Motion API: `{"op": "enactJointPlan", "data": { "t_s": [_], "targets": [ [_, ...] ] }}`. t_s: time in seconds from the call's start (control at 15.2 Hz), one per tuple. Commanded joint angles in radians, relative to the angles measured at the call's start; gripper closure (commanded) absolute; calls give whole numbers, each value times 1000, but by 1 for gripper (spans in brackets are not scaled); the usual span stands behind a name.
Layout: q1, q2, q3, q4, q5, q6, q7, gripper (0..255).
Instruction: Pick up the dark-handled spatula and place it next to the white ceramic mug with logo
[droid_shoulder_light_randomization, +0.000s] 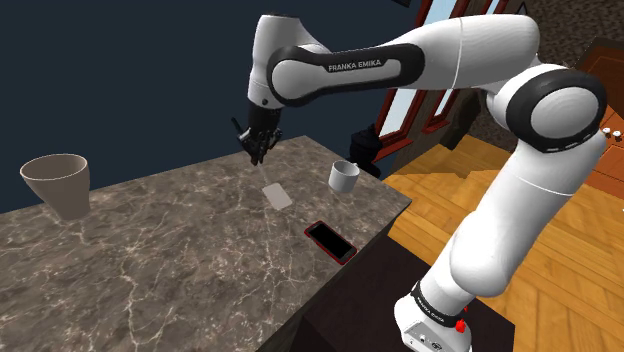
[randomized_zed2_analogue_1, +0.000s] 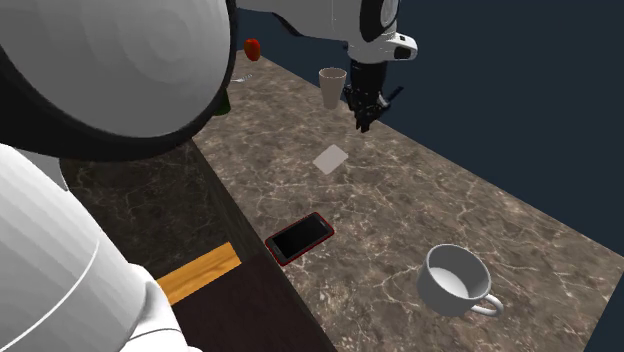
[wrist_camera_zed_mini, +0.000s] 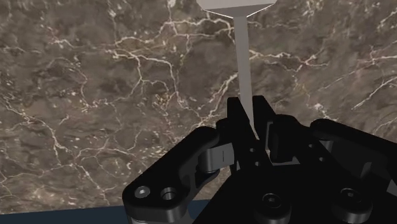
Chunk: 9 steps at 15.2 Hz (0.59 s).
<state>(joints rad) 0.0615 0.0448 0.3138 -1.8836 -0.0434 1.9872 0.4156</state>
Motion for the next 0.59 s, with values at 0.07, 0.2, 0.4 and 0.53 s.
{"op": "enactJointPlan", "data": {
  "t_s": [0.07,0.2,0.4,0.53],
  "targets": [
    [-39,-45,-35,-48,21,7,-82,255],
    [-62,-64,-59,-70,29,11,-133,255],
    [-97,-85,-96,-95,39,17,-208,255],
    [-120,-94,-122,-105,43,19,-258,255]
  ]
}}
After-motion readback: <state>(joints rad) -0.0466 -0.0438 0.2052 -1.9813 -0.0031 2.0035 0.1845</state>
